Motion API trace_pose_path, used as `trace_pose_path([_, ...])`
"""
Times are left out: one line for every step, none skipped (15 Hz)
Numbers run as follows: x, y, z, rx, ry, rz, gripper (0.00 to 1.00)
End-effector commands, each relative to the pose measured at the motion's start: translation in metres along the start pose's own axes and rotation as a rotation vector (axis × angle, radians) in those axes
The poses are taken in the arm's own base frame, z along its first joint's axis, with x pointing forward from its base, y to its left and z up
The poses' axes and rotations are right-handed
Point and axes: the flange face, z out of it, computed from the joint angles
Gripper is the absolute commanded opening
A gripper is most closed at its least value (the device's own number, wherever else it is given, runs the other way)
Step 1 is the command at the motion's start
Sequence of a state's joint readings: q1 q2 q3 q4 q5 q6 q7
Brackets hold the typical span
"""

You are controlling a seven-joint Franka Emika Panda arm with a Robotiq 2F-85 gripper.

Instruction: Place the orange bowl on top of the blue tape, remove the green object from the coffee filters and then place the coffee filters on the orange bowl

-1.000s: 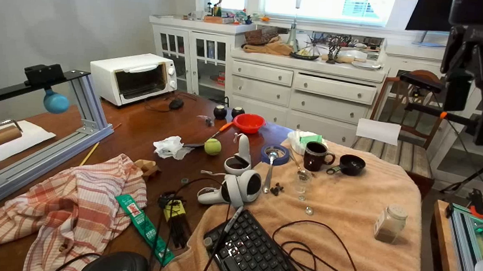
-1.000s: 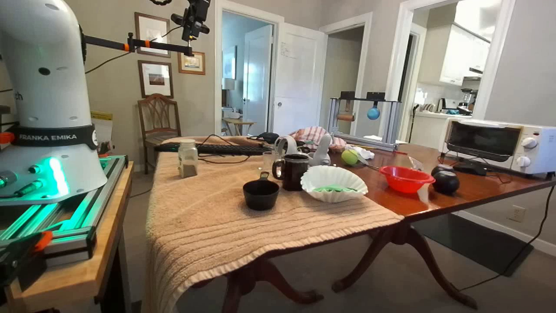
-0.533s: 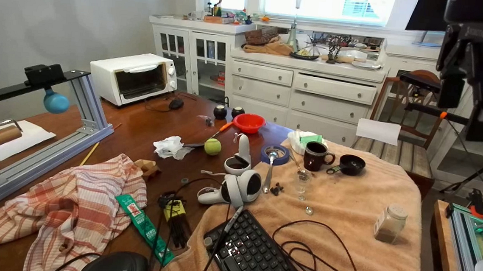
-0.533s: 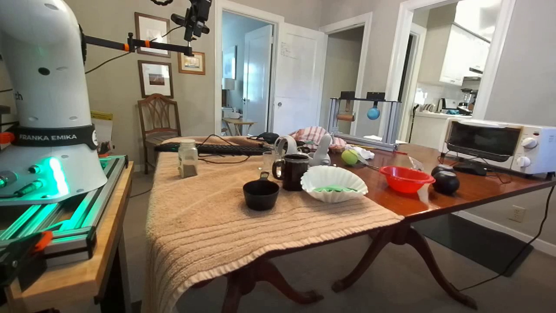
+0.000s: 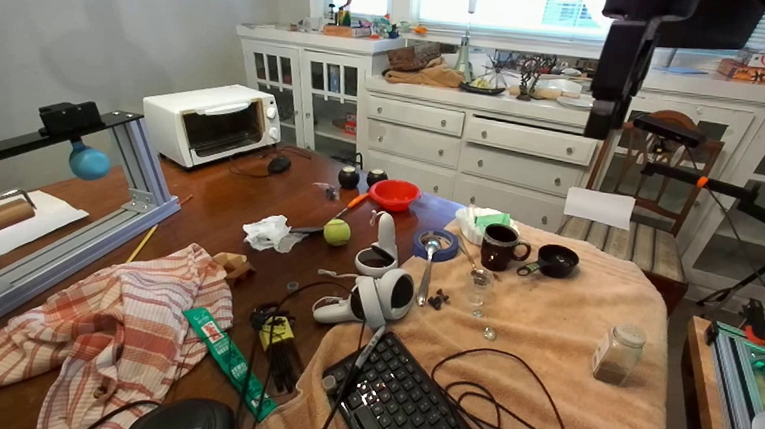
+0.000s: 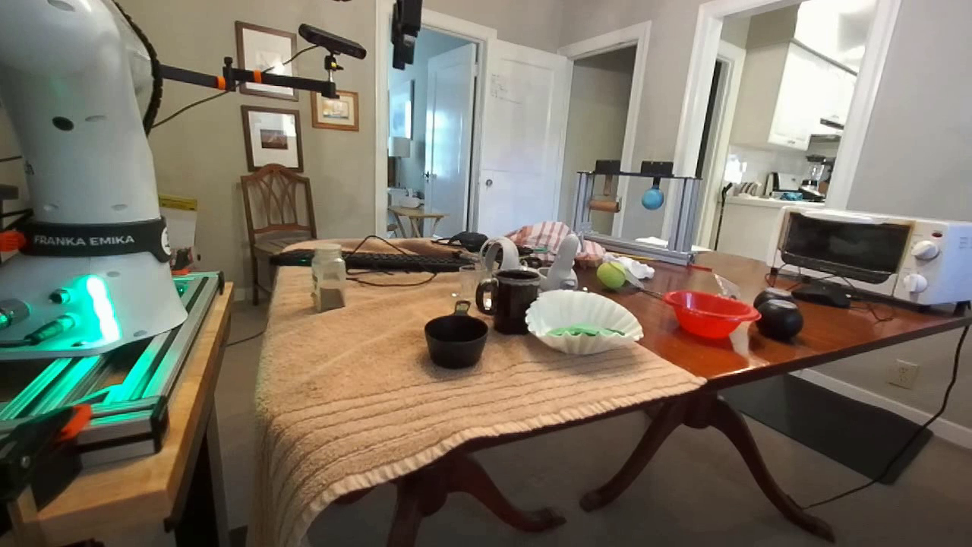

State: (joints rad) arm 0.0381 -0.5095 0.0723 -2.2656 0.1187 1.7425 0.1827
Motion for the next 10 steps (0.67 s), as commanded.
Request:
trace_pose_path([0.046, 0.068, 0.014, 0.095, 0.053, 0.039, 1.0])
trace_pose_path([0.059, 0.086, 0.017, 0.131, 0.068, 0.042, 1.0])
trace_pose_path([0.07, 0.104, 0.017, 0.175, 0.087, 0.034, 1.0])
trace_pose_path([0.084, 0.118, 0.026, 0.221, 0.096, 0.027, 1.0])
trace_pose_path([0.092, 0.133, 0.029, 0.259, 0.09, 0.027, 1.0])
trace_pose_path([0.104, 0.145, 0.042, 0.291, 0.08, 0.029, 1.0])
trace_pose_path([0.112, 0.158, 0.052, 0.32, 0.064, 0.038, 1.0])
trace_pose_path([0.117, 0.17, 0.059, 0.33, 0.048, 0.059, 1.0])
trace_pose_path([0.126, 0.18, 0.073, 0.336, 0.038, 0.078, 1.0])
trace_pose_path([0.131, 0.192, 0.08, 0.305, 0.024, 0.121, 1.0])
